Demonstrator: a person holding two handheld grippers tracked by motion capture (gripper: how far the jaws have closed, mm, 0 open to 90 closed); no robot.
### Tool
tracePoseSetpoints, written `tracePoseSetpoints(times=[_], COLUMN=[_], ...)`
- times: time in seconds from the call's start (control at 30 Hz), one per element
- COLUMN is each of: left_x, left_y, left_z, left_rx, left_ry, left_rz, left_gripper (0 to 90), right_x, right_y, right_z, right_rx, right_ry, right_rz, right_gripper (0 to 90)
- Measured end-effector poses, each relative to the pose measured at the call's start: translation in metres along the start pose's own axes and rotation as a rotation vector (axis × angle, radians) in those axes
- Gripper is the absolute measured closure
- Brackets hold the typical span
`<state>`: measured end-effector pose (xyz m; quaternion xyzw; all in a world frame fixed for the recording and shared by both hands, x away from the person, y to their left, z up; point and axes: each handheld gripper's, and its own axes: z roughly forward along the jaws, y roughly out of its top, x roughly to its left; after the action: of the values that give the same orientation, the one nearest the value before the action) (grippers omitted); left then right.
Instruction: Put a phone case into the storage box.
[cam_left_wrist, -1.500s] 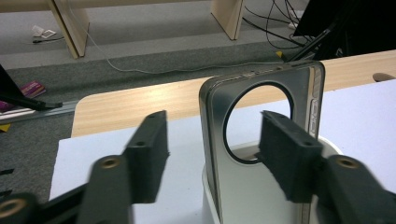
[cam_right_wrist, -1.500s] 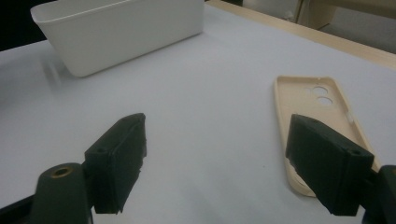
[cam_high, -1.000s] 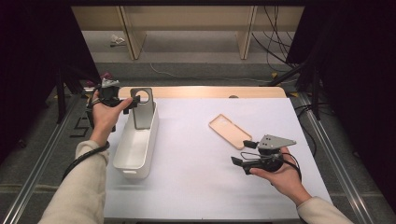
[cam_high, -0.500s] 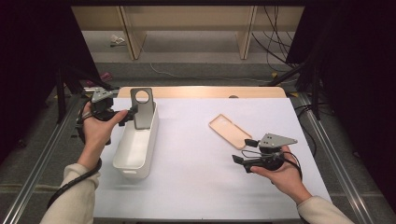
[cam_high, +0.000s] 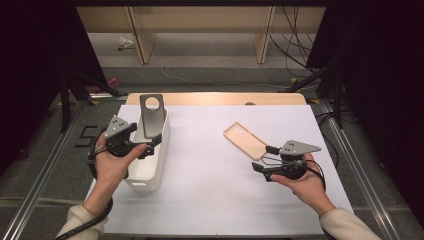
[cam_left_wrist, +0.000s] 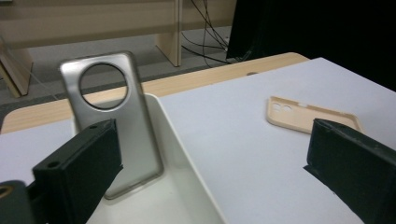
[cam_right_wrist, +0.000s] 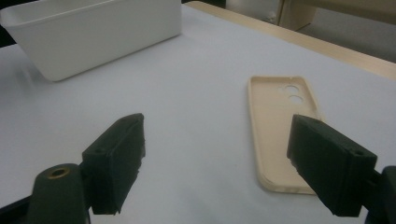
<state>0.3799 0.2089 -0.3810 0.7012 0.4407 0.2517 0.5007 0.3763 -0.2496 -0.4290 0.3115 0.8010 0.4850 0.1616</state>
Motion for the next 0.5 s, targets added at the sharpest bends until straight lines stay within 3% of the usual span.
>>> tracePoseSetpoints(times=[0.33,0.43,0.5], left_x=[-0.039,-0.046,-0.046], left_y=[-0.033,-0.043,-0.045], left_z=[-0.013,-0.012,-0.011], left_rx=[0.0,0.023,0.025], left_ry=[-0.064,-0.075,-0.079], left_rz=[0.059,0.092,0.09], left_gripper=[4.7,4.6,4.5], right_x=[-0.018,-0.02,-0.021], right_y=[0.0,0.0,0.0], right_z=[-0.001,-0.001,0.0], right_rx=[-0.012,-0.013,-0.013], right_ry=[-0.042,-0.049,-0.048], right_rz=[0.031,0.04,0.041], right_gripper=[20.2,20.3,20.3])
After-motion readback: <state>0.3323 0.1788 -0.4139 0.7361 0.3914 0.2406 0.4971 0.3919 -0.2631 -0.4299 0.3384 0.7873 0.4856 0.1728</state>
